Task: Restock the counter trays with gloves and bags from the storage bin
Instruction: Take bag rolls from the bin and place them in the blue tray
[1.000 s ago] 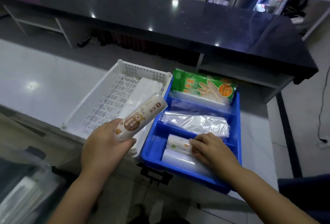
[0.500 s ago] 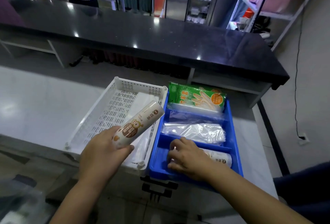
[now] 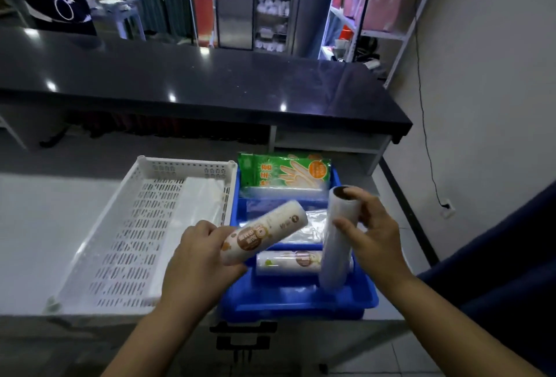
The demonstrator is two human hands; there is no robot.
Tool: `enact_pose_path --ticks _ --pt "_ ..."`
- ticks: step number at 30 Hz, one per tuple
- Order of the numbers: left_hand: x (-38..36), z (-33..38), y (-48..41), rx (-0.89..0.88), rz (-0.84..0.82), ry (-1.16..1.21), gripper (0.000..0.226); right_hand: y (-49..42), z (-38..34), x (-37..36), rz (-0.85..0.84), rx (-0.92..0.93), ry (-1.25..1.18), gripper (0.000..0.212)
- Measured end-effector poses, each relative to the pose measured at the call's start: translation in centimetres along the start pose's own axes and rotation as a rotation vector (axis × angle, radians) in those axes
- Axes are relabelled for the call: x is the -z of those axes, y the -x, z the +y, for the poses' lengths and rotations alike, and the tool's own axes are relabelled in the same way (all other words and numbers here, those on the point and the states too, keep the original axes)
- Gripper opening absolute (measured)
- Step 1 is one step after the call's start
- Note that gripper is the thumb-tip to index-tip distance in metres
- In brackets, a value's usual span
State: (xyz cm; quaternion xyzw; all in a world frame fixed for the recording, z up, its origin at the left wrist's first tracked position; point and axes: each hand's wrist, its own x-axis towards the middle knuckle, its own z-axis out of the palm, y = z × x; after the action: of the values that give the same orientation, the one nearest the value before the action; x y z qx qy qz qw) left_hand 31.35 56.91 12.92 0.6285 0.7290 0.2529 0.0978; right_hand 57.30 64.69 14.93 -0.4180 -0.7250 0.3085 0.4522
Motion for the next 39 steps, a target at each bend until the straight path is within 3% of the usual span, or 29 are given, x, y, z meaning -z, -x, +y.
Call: enact_pose_path --ticks 5,11,23,27,31,35,39 --pt "-3.6 2.3 -1.4 -0.179 -0.260 -0.038 0.059 -0.9 -1.1 3.2 0.262 0.011 0.004 0.058" --pt "-8.1 3.7 -2.2 -0.295 -0.510 -0.046 0.061 -0.1 -0.4 4.8 0.402 -0.067 0.030 0.064" --pt "-9.3 2.7 -2.7 -0.274 -0.504 0.065 0.035 0.1 -0.5 3.7 0.368 -0.084 -0.004 0.060" --pt "-5.6 1.1 -3.8 -0.175 -0.284 0.186 0.023 -0.9 -1.6 2.0 0.240 -0.020 -0.004 0.057" --pt "-1.8 -0.8 -3.9 -0.024 -0.091 0.277 0.011 -1.1 -2.2 -1.6 -0.051 0.111 0.200 0.065" --pt "-0.3 -1.8 -2.3 0.076 -0.033 0.280 0.010 -0.4 -1.1 -5.3 -0.360 0.404 0.488 0.065" --pt "-0.2 -2.3 -0.4 0.168 -0.008 0.323 0.013 0.4 1.4 -7.5 -0.642 0.436 0.686 0.066"
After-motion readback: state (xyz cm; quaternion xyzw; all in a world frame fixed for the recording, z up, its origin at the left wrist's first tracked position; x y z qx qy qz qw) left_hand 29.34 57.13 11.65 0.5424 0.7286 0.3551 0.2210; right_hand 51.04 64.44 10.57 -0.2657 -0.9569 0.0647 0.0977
